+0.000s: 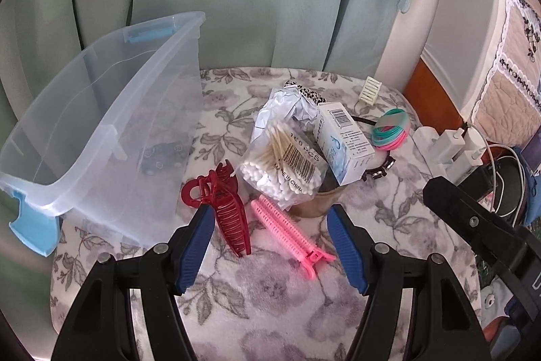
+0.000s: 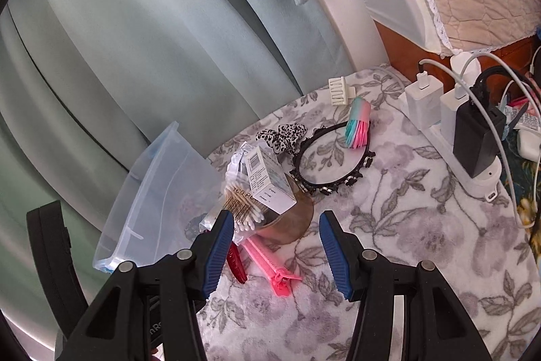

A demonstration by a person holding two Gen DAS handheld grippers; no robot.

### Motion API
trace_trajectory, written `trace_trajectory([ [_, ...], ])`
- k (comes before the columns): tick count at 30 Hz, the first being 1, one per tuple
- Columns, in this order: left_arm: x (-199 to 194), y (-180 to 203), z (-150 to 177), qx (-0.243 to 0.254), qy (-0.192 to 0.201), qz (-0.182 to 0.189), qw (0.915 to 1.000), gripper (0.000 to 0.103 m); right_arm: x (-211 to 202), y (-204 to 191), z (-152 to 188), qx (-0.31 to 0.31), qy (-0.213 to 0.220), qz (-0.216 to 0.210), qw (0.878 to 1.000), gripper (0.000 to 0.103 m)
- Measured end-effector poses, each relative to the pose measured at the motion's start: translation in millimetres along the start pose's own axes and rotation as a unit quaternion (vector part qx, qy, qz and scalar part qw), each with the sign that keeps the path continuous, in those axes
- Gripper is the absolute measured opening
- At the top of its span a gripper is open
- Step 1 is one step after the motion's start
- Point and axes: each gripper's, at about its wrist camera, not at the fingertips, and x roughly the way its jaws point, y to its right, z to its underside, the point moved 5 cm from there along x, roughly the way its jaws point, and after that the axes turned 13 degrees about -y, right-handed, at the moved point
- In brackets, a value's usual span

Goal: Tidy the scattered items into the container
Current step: 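Move both tools toward the cotton swab bag and white medicine box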

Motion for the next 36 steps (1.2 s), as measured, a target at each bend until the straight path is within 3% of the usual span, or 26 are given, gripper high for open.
trace_trajectory([
  [14,44.3,-6.4,-25.8,0.006,-0.013,0.018,0.9997,0.070,57.4,-5.5,-16.1,-0.026,-0.040,0.001,0.999,0.056],
  [27,69.0,-10.6,-40.3,-0.002,-0.028,0.086,0.9959,0.070,89.3,-8.0,-38.9,-0.048,-0.053,0.018,0.997,0.056],
  [36,74.2,-6.7,-47.6,0.006,-0.021,0.100,0.9948,0.067,99.6,0.8,-46.3,-0.035,-0.052,0.014,0.998,0.056],
])
